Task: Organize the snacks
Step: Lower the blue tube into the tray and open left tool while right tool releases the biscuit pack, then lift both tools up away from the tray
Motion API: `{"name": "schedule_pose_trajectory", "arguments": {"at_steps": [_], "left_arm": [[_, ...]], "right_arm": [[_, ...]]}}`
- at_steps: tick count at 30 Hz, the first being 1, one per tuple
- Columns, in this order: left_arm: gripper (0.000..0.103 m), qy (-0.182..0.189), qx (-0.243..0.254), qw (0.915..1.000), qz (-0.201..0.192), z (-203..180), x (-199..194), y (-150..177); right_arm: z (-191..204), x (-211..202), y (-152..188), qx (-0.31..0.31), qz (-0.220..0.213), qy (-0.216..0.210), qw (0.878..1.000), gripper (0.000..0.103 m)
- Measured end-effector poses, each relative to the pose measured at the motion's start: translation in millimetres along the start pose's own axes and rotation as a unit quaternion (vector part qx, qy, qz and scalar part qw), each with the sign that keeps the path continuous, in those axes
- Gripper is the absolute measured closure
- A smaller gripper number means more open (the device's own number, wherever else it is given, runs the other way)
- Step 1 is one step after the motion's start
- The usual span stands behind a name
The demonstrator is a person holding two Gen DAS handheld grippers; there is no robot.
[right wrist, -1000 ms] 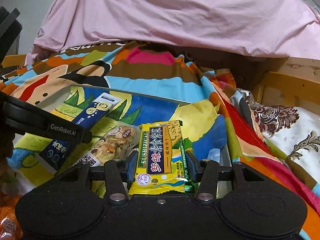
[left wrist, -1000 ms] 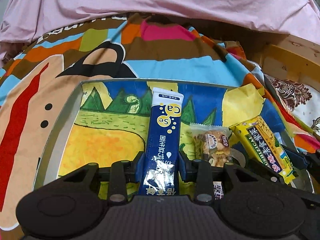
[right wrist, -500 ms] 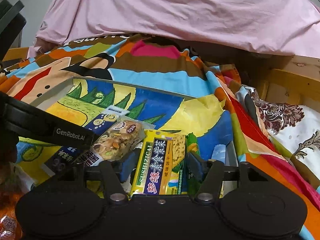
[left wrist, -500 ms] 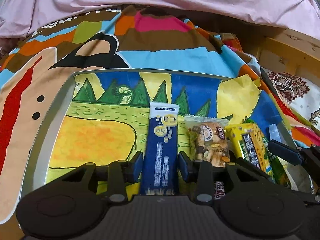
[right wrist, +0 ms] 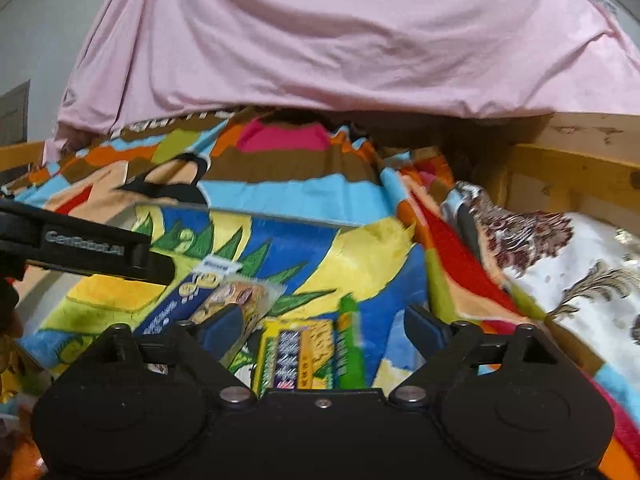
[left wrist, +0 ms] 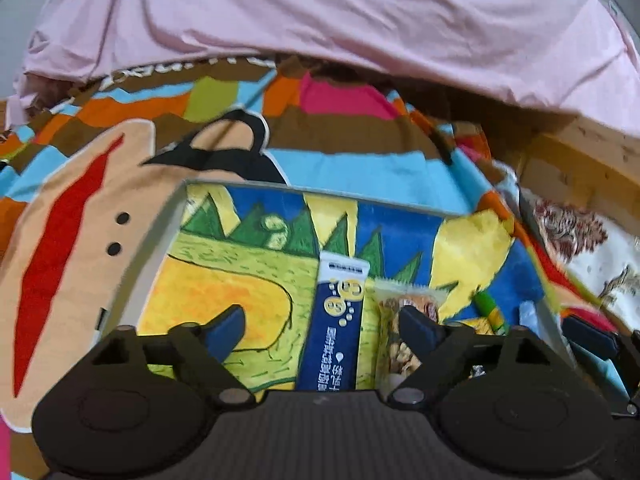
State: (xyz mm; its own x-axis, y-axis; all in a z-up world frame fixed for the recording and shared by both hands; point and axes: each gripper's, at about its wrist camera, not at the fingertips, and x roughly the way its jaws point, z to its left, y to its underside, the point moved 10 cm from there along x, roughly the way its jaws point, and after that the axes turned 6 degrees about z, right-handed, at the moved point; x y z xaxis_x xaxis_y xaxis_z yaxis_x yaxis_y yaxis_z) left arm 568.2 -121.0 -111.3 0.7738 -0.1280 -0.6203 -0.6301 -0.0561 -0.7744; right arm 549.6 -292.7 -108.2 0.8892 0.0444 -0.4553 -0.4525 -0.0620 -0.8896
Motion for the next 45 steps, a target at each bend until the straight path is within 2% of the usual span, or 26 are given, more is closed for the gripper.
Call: {"name": "schedule_pose_trajectory", "arguments": {"at_steps": [4, 18, 31, 37, 45], "left_arm": [[0.003, -0.003, -0.009, 0.9997, -0.021, 4.2, -23.2, -6.4], [0.001, -0.001, -0.016, 0.9969, -0.077, 7.7, -129.0, -7.2], [0.001, -0.003, 0.004, 0.9943, -0.106, 10.5, -217.7, 26.9], [0.001, -0.005, 0.014, 0.9934, -0.114, 17.8, -246.3, 47.5], [0.001, -0.004, 0.029, 0.9934, -0.111, 28.4, -266.8, 79.2]], "right_arm": [[-8.4, -26.1, -12.9, 0.022, -0.026, -0.001, 0.999, 0.001], [-0.3, -139.4, -30.8, 0.036, -0.097, -0.01, 0.995, 0.001], [0.4, -223.9, -13.0, 0.036, -0.108, -0.004, 0.993, 0.001], [9.1, -256.5, -0.4, 0.014, -0.115, -0.002, 0.993, 0.001], [34.9, -285.3, 25.2, -0.039, -0.101, -0.007, 0.994, 0.001]]}}
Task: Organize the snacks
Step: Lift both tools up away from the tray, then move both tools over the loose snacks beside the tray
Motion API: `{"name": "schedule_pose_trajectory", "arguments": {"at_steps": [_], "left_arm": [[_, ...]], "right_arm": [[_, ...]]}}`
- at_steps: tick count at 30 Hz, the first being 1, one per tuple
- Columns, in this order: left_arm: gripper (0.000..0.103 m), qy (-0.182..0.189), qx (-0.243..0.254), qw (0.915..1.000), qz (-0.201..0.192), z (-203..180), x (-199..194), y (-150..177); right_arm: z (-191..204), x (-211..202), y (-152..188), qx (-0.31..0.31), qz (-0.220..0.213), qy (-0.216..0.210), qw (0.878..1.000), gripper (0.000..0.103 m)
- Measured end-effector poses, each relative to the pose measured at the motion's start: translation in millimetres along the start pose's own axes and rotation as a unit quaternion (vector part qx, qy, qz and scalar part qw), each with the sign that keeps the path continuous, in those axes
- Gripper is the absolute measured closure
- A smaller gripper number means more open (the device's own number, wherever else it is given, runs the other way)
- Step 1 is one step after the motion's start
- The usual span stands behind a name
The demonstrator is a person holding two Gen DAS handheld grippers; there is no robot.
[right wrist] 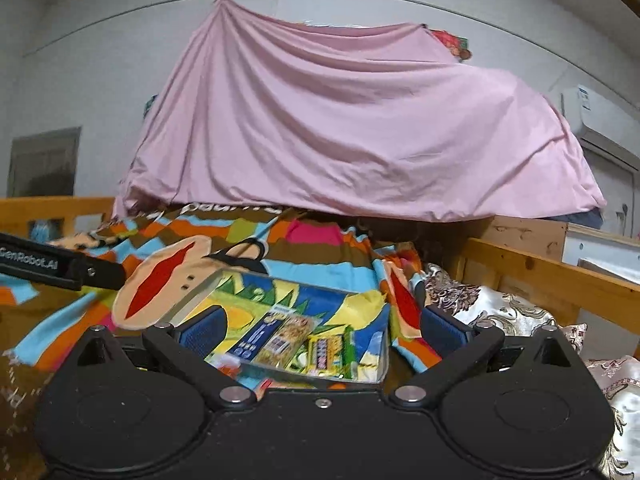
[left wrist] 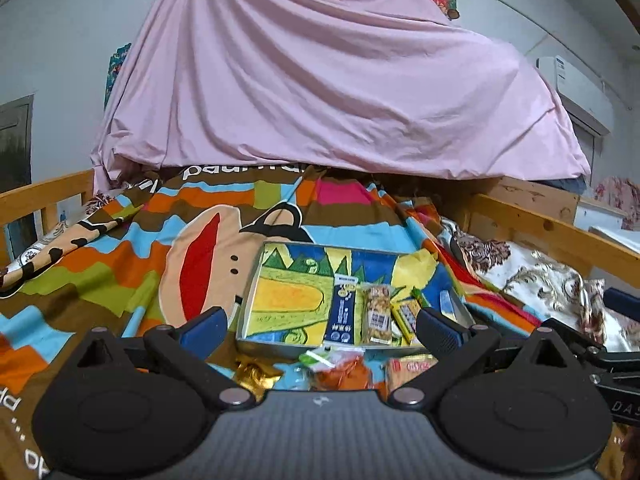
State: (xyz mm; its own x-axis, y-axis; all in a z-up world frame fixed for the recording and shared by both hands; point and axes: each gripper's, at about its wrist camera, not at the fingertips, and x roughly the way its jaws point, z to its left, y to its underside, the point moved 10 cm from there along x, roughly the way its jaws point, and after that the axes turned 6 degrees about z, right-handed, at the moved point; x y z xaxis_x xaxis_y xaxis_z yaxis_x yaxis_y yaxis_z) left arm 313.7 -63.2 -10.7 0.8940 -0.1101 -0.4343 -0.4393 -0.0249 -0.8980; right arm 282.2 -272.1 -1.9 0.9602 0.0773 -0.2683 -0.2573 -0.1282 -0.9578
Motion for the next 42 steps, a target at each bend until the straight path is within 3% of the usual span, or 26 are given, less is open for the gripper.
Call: {"name": "schedule_pose_trajectory", "arguments": {"at_steps": [10, 20, 25, 31, 42], "left_arm": [[0.0, 0.001, -0.003, 0.9998, 0.022, 26.5, -19.6, 33.4], [0.0, 0.017, -0.006, 0.9984, 0.054, 53.9, -11.6, 61.5], [0.0, 0.053, 0.008, 0.9941, 0.094, 57.0, 8.3, 72.1], [0.0, 0.111, 0.058, 0.9818, 0.143, 54.0, 38.1, 88.2], [0.0, 0.159, 0.066, 0.9694, 0.175, 56.9, 77.5, 101.7]], "right_arm": [[25.4, -16.0, 26.1, 0.003, 0.047, -0.033, 0.998, 0.001], [42.5, 2.1, 46.6, -0.004, 0.091, -0.046, 0.995, 0.001], [56.3, 16.9, 60.6, -0.013, 0.118, -0.061, 0.991, 0.001], [71.0, 35.6, 76.0, -0.029, 0.144, -0.075, 0.986, 0.001], [80.2, 69.1, 88.0, -0.041, 0.168, -0.1, 0.98, 0.001]]}}
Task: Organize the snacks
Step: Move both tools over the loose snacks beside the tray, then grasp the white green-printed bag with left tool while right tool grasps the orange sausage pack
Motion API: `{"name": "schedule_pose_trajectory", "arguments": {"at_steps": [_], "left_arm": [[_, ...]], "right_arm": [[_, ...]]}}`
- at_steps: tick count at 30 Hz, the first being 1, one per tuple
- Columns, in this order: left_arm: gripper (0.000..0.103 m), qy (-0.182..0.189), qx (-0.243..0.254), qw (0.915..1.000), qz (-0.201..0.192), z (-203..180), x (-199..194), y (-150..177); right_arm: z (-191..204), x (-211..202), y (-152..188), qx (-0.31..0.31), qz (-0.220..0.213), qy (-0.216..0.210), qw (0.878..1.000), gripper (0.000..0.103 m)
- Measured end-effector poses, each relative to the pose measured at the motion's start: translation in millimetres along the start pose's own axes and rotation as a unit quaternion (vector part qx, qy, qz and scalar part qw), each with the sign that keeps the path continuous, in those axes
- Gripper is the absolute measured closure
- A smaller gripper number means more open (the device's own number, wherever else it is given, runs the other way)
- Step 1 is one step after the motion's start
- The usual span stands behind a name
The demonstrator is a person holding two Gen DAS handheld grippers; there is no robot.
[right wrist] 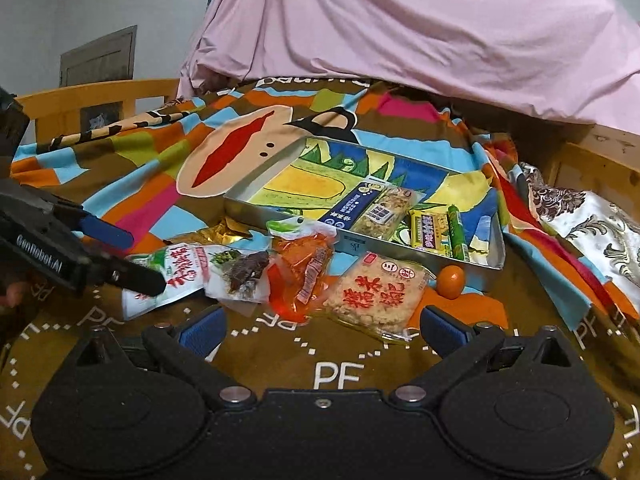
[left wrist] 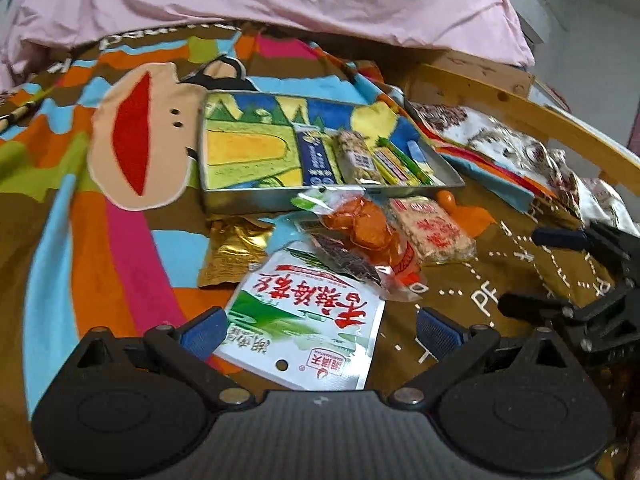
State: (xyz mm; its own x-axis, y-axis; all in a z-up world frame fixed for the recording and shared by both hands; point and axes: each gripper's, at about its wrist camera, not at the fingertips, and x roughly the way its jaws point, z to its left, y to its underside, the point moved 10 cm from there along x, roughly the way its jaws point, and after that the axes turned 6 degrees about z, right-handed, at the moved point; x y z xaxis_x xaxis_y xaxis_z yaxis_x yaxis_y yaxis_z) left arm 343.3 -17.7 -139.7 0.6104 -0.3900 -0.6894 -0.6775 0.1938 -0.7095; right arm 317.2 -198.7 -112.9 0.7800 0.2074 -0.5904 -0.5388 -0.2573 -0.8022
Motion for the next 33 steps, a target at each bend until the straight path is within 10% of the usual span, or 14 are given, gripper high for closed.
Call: {"name": "schedule_pose_trajectory", "arguments": {"at_steps": [21, 33], "left_arm": [[0.0, -0.023, 0.06, 0.9976, 0.025, -6.4, 45.0, -9.2], [0.001, -0.027, 0.074, 0.9964, 0.033, -10.8, 55.8, -11.2]], "right_arm": [[1.8, 108.3, -55.6, 0.024, 0.012, -0.076, 0.997, 0.001], [6.8, 148.3, -46.2, 0.056, 0.063, -0.093, 0.992, 0.023]]}}
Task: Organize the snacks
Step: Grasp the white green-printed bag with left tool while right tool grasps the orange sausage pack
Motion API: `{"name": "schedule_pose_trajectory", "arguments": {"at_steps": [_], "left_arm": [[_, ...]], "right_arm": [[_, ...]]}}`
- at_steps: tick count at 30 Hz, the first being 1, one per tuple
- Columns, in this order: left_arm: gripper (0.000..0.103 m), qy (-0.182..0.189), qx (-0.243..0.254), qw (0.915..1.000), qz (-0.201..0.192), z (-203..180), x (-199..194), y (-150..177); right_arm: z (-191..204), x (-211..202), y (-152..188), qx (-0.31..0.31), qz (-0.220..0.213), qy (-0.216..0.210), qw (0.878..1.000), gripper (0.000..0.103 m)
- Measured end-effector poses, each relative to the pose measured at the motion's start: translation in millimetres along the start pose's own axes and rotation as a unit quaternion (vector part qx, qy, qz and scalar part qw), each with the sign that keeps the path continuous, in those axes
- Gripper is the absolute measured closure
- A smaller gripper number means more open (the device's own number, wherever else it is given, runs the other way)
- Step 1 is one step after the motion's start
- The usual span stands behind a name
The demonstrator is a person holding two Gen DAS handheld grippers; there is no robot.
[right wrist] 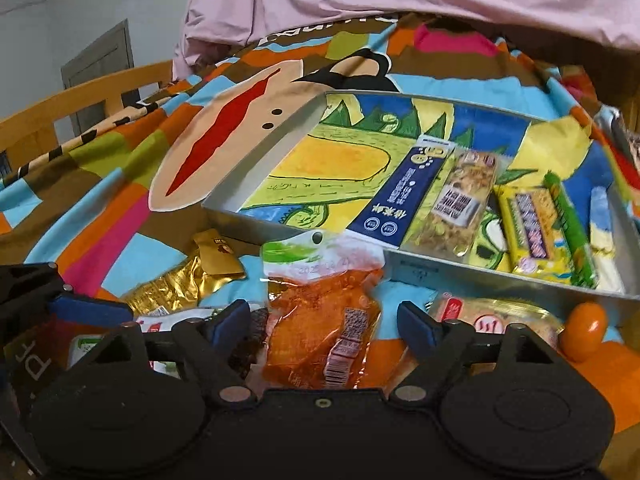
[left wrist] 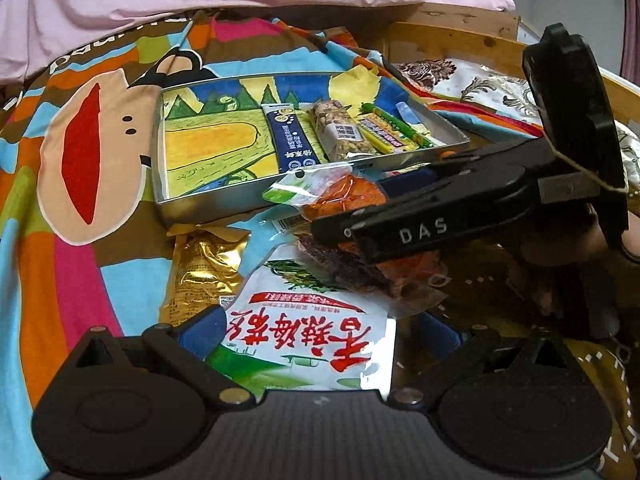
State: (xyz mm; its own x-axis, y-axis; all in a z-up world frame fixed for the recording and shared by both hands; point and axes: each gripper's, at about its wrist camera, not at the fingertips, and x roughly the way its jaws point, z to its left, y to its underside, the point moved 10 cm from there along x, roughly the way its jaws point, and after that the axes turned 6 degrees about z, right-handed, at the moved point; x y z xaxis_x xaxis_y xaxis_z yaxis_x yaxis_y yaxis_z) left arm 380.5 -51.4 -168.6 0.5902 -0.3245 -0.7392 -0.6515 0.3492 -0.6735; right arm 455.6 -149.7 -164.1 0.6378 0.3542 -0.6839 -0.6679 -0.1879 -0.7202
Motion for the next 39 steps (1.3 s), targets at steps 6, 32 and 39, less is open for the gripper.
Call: {"name": "schedule_pose_trajectory", "arguments": {"at_steps": [6, 32, 39], "left_arm": [[0.01, -0.024, 0.008, 0.9997, 0.008, 0.4, 1.4, -0.2], [0.001, 0.046, 0.123, 0.9847, 0.115, -21.0, 23.5, -15.6], [0.012, 0.081, 0.065, 0.9854, 0.135, -10.7, 18.4, -16.4]], "right_arm": [[-2.6, -2.3, 2.3, 0.022, 0.005, -0.009, 1.0, 0.046], [-20.4, -92.5, 66.2, 0.095, 0.067, 0.005, 0.993, 0.051], [-24.4, -92.2, 62.8, 0.116, 0.066, -0.007, 0.991, 0.051]]}}
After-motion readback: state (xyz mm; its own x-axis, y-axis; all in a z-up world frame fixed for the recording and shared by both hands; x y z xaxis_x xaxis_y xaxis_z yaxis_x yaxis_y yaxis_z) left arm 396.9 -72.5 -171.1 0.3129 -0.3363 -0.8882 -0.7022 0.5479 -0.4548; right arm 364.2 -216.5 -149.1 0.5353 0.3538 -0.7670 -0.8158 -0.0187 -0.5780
